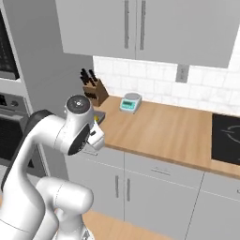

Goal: Take the meat container that has the fish and place it on the second highest rack of the freezer. Then take the vegetable container that has the lemon and garlic and place it on the highest rack of the freezer.

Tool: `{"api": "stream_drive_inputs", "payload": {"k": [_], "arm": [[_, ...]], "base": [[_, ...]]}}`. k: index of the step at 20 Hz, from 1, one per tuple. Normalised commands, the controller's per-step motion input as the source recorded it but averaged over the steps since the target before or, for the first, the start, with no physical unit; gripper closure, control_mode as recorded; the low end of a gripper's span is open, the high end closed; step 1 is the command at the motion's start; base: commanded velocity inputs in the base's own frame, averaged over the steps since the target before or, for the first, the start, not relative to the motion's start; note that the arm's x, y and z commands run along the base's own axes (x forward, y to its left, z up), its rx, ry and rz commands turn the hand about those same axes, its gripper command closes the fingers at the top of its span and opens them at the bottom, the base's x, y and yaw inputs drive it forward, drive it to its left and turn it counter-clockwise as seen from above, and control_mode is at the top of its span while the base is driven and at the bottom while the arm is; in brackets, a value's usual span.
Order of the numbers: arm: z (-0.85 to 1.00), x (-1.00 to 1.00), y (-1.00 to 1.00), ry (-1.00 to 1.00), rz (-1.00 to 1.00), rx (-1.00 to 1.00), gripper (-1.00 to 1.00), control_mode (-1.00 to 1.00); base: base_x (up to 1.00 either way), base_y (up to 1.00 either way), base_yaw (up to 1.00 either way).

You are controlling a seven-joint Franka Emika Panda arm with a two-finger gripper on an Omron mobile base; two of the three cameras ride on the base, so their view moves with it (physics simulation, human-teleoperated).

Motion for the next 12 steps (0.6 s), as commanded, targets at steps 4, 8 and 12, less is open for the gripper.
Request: {"api": "stream_drive_inputs", "payload": {"k": [4,8,12], "arm": [[0.00,0.00,0.00,0.00,0.00,0.00,-1.00,1.00],[0.00,0.00,0.00,0.00,0.00,0.00,-1.00,1.00],[0.00,0.00,0.00,0.00,0.00,0.00,-1.00,1.00]], "base": [[0.47,0.49,0.00],[0.44,0.47,0.00],[0.51,0.04,0.00]]}}
